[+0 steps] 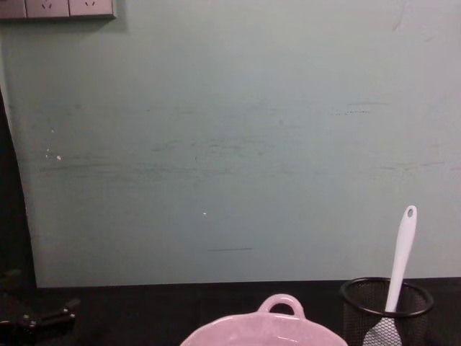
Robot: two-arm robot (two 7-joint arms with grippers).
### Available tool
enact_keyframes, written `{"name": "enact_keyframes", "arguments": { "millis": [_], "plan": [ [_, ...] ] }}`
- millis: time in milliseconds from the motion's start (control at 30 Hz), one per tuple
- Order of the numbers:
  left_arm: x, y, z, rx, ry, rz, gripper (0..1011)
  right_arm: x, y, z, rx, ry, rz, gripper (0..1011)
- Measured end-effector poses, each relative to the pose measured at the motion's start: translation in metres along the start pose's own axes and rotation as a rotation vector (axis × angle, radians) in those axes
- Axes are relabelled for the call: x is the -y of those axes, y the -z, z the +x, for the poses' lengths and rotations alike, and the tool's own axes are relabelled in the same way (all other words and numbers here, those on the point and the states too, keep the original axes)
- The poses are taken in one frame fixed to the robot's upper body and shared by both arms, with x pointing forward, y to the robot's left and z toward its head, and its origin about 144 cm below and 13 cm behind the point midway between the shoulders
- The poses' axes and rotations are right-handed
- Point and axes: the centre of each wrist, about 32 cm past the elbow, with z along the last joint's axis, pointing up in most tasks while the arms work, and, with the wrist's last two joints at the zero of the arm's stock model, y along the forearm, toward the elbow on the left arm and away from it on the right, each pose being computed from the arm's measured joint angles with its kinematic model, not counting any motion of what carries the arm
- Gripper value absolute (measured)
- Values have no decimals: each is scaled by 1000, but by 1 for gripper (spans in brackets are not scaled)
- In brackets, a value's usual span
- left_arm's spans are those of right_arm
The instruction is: Use the one hand to pick up the spoon and stir the clear water in the bowl.
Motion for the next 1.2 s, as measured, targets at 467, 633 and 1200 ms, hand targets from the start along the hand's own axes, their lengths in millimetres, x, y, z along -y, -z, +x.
{"name": "enact_keyframes", "arguments": {
  "millis": [467,633,1200],
  "plan": [
    [0,0,0,0,0,0,1011,1,-32,42,-468,-201,-15,1002],
    [0,0,0,0,0,0,1011,-18,-35,47,-629,-289,-38,1002],
    [0,0,0,0,0,0,1011,-84,-31,44,-806,-402,-92,1002]
  ]
}}
